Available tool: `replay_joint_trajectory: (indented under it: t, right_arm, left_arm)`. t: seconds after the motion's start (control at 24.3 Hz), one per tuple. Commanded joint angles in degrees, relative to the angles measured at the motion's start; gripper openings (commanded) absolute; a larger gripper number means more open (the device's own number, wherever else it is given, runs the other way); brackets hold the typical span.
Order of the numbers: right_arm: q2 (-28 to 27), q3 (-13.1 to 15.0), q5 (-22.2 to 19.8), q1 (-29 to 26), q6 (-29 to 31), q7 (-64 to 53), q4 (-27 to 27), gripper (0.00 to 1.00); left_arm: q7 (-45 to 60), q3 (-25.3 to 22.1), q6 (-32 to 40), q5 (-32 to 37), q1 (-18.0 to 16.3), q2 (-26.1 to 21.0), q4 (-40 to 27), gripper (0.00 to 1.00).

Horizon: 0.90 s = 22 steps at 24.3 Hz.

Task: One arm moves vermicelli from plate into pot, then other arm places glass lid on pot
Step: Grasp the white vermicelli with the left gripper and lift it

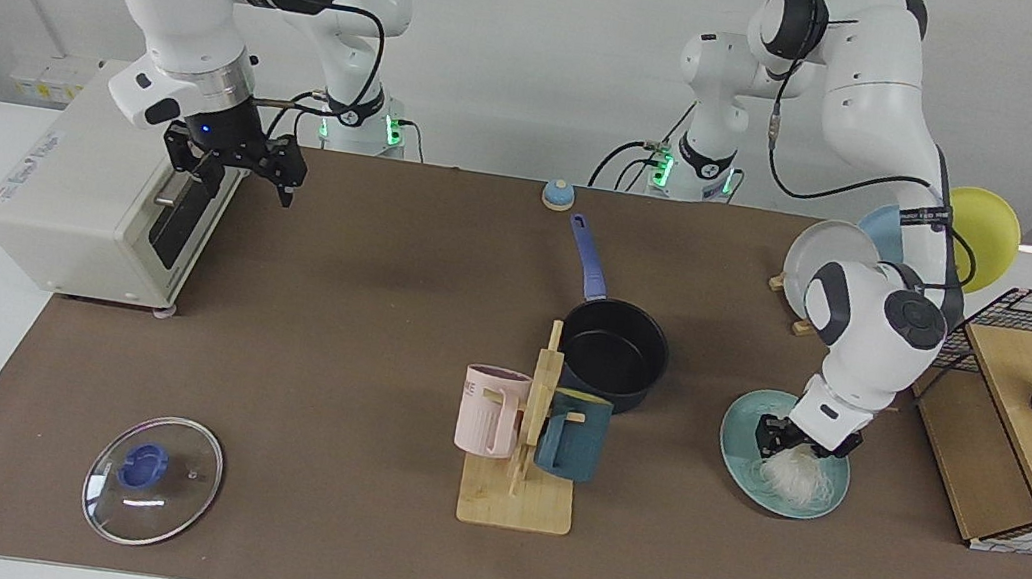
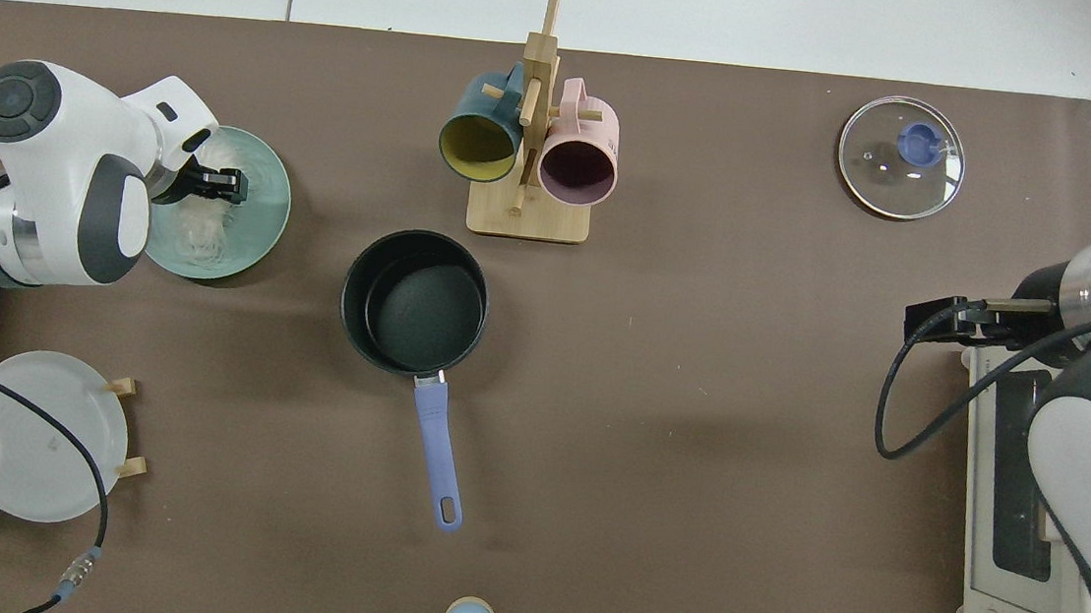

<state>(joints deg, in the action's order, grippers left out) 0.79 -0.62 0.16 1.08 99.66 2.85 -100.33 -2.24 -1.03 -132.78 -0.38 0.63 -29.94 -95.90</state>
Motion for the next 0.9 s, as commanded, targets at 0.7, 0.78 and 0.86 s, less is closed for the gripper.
replay_joint_trajectory:
  t: [0.7,0.78,0.86]
  right_arm:
    - [0.44,-0.26,0.72,-0.82,-0.96,-0.92,0.05,0.99]
    - [0.44,-0.26,0.63,-0.82,-0.96,-0.92,0.05,0.99]
    - [0.44,-0.26,0.63,-0.73,-0.96,-0.92,0.05,0.99]
  left_arm:
    - [0.65,0.85,19.82,-0.15,1.04,10.24,5.2,0.0]
    - [0.57,1.21,22.98,-0.06,1.12,12.61,5.2,0.0]
    - [1.0,1.3,26.33,-0.41,1.56,14.2,5.03,0.0]
